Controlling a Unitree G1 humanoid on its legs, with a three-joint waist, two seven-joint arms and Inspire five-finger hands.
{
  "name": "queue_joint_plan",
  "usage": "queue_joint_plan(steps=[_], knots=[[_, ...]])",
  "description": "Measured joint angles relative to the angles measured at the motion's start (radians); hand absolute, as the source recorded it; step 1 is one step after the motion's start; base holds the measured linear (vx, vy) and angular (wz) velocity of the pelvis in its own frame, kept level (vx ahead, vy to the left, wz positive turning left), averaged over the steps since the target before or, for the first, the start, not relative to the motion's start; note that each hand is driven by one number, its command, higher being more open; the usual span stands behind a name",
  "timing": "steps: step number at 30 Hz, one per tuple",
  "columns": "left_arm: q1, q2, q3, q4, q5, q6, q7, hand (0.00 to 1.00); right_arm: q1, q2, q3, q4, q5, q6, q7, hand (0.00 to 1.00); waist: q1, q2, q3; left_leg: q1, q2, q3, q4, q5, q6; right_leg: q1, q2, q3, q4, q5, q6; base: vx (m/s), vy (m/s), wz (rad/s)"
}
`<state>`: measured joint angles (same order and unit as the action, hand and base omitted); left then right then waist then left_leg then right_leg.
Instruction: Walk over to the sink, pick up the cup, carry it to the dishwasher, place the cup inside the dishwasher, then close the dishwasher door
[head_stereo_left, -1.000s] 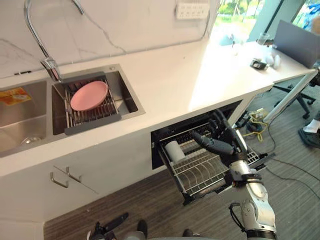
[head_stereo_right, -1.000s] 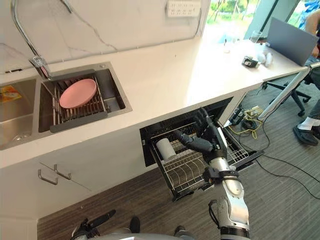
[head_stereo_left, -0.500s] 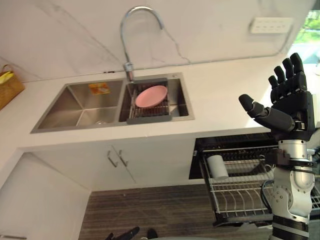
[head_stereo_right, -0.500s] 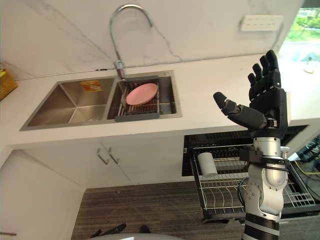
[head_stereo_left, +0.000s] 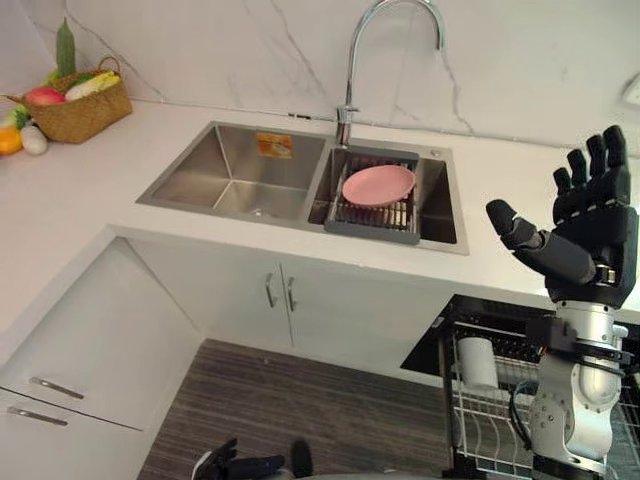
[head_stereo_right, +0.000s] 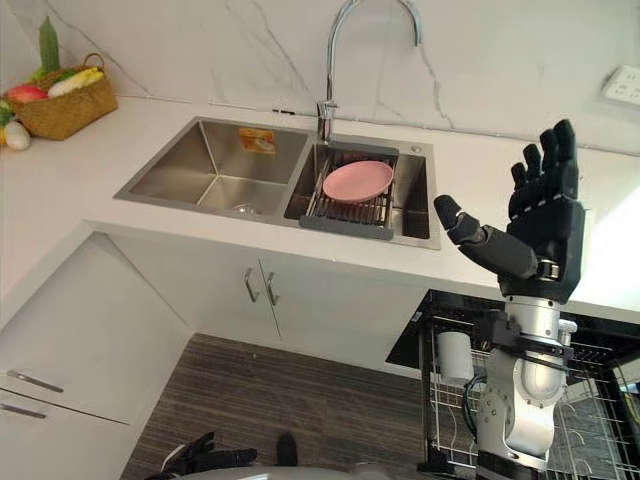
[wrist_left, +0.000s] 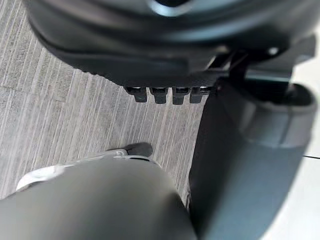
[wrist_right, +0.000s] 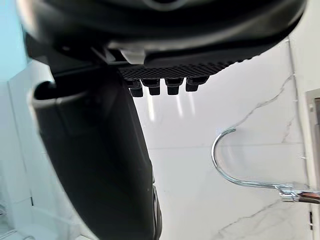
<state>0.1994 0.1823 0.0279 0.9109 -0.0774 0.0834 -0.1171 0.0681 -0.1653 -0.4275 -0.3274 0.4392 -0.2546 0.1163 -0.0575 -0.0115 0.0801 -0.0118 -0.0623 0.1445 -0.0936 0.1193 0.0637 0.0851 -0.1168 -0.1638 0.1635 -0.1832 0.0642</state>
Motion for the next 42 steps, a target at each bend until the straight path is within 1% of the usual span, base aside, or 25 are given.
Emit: queue_joint_plan(steps=[3,9,15,16,17,18,19,20,22,23,25,26,27,28,29,30,32,34,36,37,38,39,40,41,42], knots=[[0.005,0.000,0.002,0.000,0.001,0.006,0.001,1.00,-0.008,0.000,-0.052,0.002,0.010,-0.001,-0.025,1.00,-0.009,-0.001,0.000,0.021,0.003,0.002,0.000,0.003,-0.001,0.032,0.005,0.003,-0.025,0.009,-0.004,0.09,-0.071,-0.04],[0.010,-0.004,0.003,-0.003,0.036,0.000,0.001,1.00,-0.015,0.000,-0.041,0.003,-0.012,-0.012,-0.050,1.00,-0.014,0.005,-0.003,0.036,0.026,0.018,-0.001,-0.007,-0.021,0.041,0.027,0.038,-0.036,0.019,-0.018,-0.02,-0.055,-0.14],[0.025,-0.020,0.024,0.000,0.028,-0.002,0.010,1.00,0.013,0.005,-0.023,0.003,-0.032,-0.013,-0.071,1.00,-0.013,0.019,-0.013,0.046,0.051,0.065,0.005,-0.014,-0.026,0.032,0.048,0.083,-0.032,0.016,-0.038,-0.07,-0.030,-0.20],[0.025,-0.026,0.046,0.005,0.019,-0.004,0.012,1.00,0.028,0.010,-0.024,0.000,-0.030,-0.014,-0.077,1.00,-0.016,0.019,-0.013,0.025,0.057,0.074,0.050,-0.035,-0.032,0.028,0.049,0.089,-0.031,0.014,-0.038,-0.02,-0.029,-0.19],[0.022,-0.030,0.065,0.012,0.013,-0.013,0.018,1.00,0.034,0.012,-0.025,0.000,-0.028,-0.014,-0.080,1.00,-0.015,0.018,-0.009,-0.009,0.069,0.087,0.123,-0.069,-0.044,0.023,0.050,0.098,-0.029,0.015,-0.043,0.01,-0.038,-0.33],[0.020,-0.050,0.108,0.011,-0.017,-0.037,0.028,1.00,0.035,0.011,-0.027,-0.002,-0.026,-0.014,-0.080,1.00,-0.009,0.023,0.013,-0.079,0.111,0.110,0.301,-0.152,-0.075,0.024,0.062,0.117,-0.025,0.019,-0.049,0.00,-0.031,-0.34],[0.019,-0.058,0.125,0.008,-0.025,-0.049,0.031,1.00,0.035,0.012,-0.027,-0.006,-0.025,-0.014,-0.081,1.00,-0.009,0.036,0.021,-0.110,0.133,0.117,0.393,-0.182,-0.079,0.028,0.071,0.121,-0.019,0.015,-0.052,-0.02,-0.025,-0.32],[0.017,-0.068,0.143,-0.004,-0.031,-0.069,0.045,1.00,0.036,0.012,-0.026,-0.012,-0.022,-0.014,-0.080,1.00,-0.013,0.047,0.034,-0.157,0.166,0.117,0.533,-0.211,-0.101,0.035,0.081,0.128,-0.001,0.002,-0.055,-0.02,0.006,-0.26],[0.021,-0.083,0.153,-0.015,-0.041,-0.081,0.075,1.00,0.036,0.011,-0.027,-0.031,-0.020,-0.014,-0.075,1.00,-0.004,0.049,0.034,-0.187,0.180,0.100,0.624,-0.237,-0.161,0.039,0.080,0.158,0.016,-0.011,-0.056,0.04,0.040,-0.38],[0.025,-0.095,0.159,-0.016,-0.035,-0.076,0.099,1.00,0.031,0.011,-0.026,-0.050,-0.018,-0.021,-0.072,1.00,-0.003,0.058,0.033,-0.185,0.177,0.079,0.618,-0.264,-0.172,0.035,0.077,0.179,0.019,-0.016,-0.052,0.11,0.114,-0.49],[0.026,-0.106,0.178,-0.023,-0.005,-0.071,0.127,1.00,0.012,0.011,-0.027,-0.053,-0.011,-0.027,-0.071,1.00,0.001,0.058,0.035,-0.184,0.156,0.023,0.521,-0.269,-0.165,0.023,0.062,0.216,0.031,-0.029,-0.037,0.10,0.164,-0.53],[0.027,-0.110,0.186,-0.031,0.006,-0.066,0.135,1.00,0.002,0.011,-0.025,-0.052,-0.010,-0.027,-0.072,1.00,0.007,0.056,0.035,-0.181,0.143,-0.009,0.440,-0.212,-0.162,0.024,0.044,0.242,0.030,-0.038,-0.022,0.13,0.217,-0.54],[0.029,-0.111,0.189,-0.032,0.027,-0.065,0.147,1.00,0.002,0.011,-0.015,-0.053,-0.012,-0.028,-0.073,1.00,0.009,0.053,0.028,-0.149,0.109,0.004,0.407,-0.222,-0.129,0.026,0.026,0.286,0.023,-0.055,-0.029,0.17,0.205,-0.43],[0.027,-0.111,0.189,-0.033,0.035,-0.067,0.156,1.00,0.000,0.007,-0.010,-0.056,-0.013,-0.029,-0.073,1.00,0.006,0.057,0.029,-0.152,0.102,0.009,0.421,-0.241,-0.135,0.030,0.028,0.314,0.019,-0.062,-0.040,0.22,0.182,-0.22],[0.029,-0.120,0.192,-0.036,0.041,-0.072,0.167,1.00,0.000,-0.006,0.006,-0.056,-0.020,-0.031,-0.071,1.00,0.001,0.060,0.035,-0.167,0.095,0.011,0.478,-0.281,-0.102,0.039,0.027,0.354,0.022,-0.064,-0.028,0.19,0.133,-0.06],[0.029,-0.117,0.201,-0.035,0.040,-0.073,0.166,1.00,0.000,-0.007,0.010,-0.054,-0.024,-0.031,-0.066,1.00,0.003,0.059,0.035,-0.172,0.094,0.018,0.505,-0.298,-0.077,0.041,0.025,0.370,0.023,-0.066,-0.014,0.27,0.240,-0.24],[0.030,-0.132,0.229,-0.035,0.027,-0.076,0.162,1.00,-0.020,-0.008,0.043,-0.055,-0.030,-0.030,-0.045,1.00,0.021,0.054,0.033,-0.170,0.094,0.060,0.541,-0.339,-0.036,0.041,0.011,0.421,0.020,-0.067,-0.006,0.24,0.217,-0.44],[0.030,-0.127,0.229,-0.035,0.036,-0.079,0.158,1.00,-0.029,-0.016,0.049,-0.056,-0.030,-0.030,-0.026,1.00,0.019,0.044,0.028,-0.158,0.080,0.076,0.530,-0.352,-0.019,0.034,0.002,0.442,0.025,-0.064,-0.001,0.21,0.121,-0.30],[0.034,-0.122,0.226,-0.034,0.046,-0.078,0.141,1.00,-0.028,-0.018,0.037,-0.056,-0.027,-0.030,-0.021,1.00,0.015,0.036,0.019,-0.125,0.062,0.089,0.486,-0.360,-0.014,0.015,-0.003,0.455,0.078,-0.062,0.000,0.17,0.078,-0.19],[0.035,-0.120,0.224,-0.032,0.047,-0.075,0.134,1.00,-0.028,-0.019,0.032,-0.056,-0.027,-0.030,-0.020,1.00,0.014,0.036,0.014,-0.109,0.056,0.092,0.463,-0.364,-0.019,-0.006,0.001,0.455,0.125,-0.062,0.000,0.12,0.054,-0.16],[0.039,-0.119,0.218,-0.030,0.046,-0.069,0.130,1.00,-0.027,-0.020,0.030,-0.057,-0.027,-0.030,-0.021,1.00,0.012,0.037,0.003,-0.091,0.049,0.097,0.431,-0.368,-0.018,-0.046,0.007,0.455,0.209,-0.062,0.020,0.15,0.064,-0.32],[0.040,-0.119,0.212,-0.027,0.044,-0.068,0.124,1.00,-0.030,-0.020,0.034,-0.060,-0.026,-0.030,-0.020,1.00,0.016,0.036,-0.002,-0.062,0.035,0.102,0.393,-0.368,-0.016,-0.122,0.013,0.449,0.356,-0.057,0.091,0.13,0.055,-0.37],[0.042,-0.115,0.209,-0.022,0.043,-0.068,0.118,1.00,-0.030,-0.020,0.041,-0.063,-0.026,-0.030,-0.020,1.00,0.015,0.033,0.001,-0.041,0.029,0.113,0.377,-0.368,-0.015,-0.160,0.011,0.434,0.444,-0.048,0.114,0.18,0.070,-0.44],[0.042,-0.105,0.187,-0.005,0.044,-0.068,0.114,1.00,-0.030,-0.019,0.049,-0.064,-0.029,-0.031,-0.014,1.00,0.012,0.024,0.006,0.005,0.014,0.127,0.344,-0.366,0.003,-0.241,-0.013,0.381,0.629,-0.021,0.099,0.25,0.069,-0.38],[0.046,-0.097,0.162,0.002,0.052,-0.067,0.116,1.00,-0.029,-0.020,0.060,-0.064,-0.029,-0.031,-0.010,1.00,0.011,0.020,0.009,0.054,0.007,0.150,0.321,-0.367,0.019,-0.309,-0.041,0.309,0.747,-0.026,0.055,0.26,0.061,-0.41]])
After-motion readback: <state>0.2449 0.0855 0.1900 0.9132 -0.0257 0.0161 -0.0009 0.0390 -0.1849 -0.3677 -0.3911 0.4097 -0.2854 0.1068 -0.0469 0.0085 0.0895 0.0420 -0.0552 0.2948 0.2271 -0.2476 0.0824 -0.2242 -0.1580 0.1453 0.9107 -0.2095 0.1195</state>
